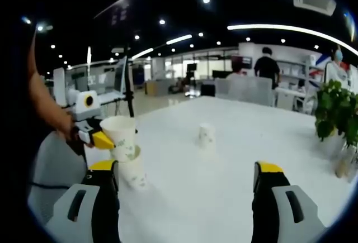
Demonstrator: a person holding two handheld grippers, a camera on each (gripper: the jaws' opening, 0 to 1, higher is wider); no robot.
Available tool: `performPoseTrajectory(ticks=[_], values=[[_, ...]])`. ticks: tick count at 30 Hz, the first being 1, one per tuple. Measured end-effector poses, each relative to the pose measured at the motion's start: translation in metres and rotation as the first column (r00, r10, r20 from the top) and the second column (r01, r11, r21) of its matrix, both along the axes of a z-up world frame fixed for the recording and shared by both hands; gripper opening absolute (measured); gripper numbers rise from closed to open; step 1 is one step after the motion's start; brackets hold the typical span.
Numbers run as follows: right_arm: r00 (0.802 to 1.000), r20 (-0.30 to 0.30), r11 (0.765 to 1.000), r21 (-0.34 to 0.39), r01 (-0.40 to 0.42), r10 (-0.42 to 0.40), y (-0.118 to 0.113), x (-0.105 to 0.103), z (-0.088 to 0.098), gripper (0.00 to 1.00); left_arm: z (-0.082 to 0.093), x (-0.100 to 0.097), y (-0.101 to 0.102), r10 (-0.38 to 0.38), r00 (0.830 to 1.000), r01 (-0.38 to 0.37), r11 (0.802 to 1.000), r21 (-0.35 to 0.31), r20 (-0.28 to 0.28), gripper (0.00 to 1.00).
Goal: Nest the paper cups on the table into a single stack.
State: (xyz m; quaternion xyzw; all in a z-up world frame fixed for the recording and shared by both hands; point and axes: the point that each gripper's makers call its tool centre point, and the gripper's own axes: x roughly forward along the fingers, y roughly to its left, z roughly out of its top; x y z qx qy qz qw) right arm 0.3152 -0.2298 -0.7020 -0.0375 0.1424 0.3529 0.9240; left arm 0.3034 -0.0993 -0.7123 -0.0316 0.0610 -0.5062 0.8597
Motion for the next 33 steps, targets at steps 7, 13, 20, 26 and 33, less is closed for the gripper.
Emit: performPoseTrajectory(ticks=[7, 13, 20, 26, 33], values=[[1.0, -0.002, 1.0, 0.003, 0.0, 0.0, 0.002, -0.001, 0.0, 0.98, -0.005, 0.0, 0.001, 0.003, 1.0, -0.003, 1.0, 0.02, -0.004, 0.42], [1.0, 0.0, 1.0, 0.007, 0.001, -0.001, 0.002, -0.001, 0.001, 0.98, -0.012, 0.001, 0.0, 0.001, 1.0, -0.001, 0.999, 0.044, -0.017, 0.42], [1.0, -0.006, 1.0, 0.007, 0.001, -0.001, 0.002, -0.004, -0.002, 0.98, -0.026, 0.0, 0.0, -0.006, 0.999, 0.01, 0.996, 0.085, -0.05, 0.42], [1.0, -0.009, 1.0, 0.011, 0.002, -0.002, 0.003, -0.004, -0.004, 0.98, -0.032, -0.001, 0.0, -0.01, 0.999, 0.014, 0.992, 0.129, -0.031, 0.43], [1.0, -0.01, 1.0, 0.016, -0.003, 0.003, 0.005, -0.005, -0.006, 0.98, -0.036, 0.001, 0.001, -0.01, 1.0, 0.009, 0.98, 0.196, 0.005, 0.45]])
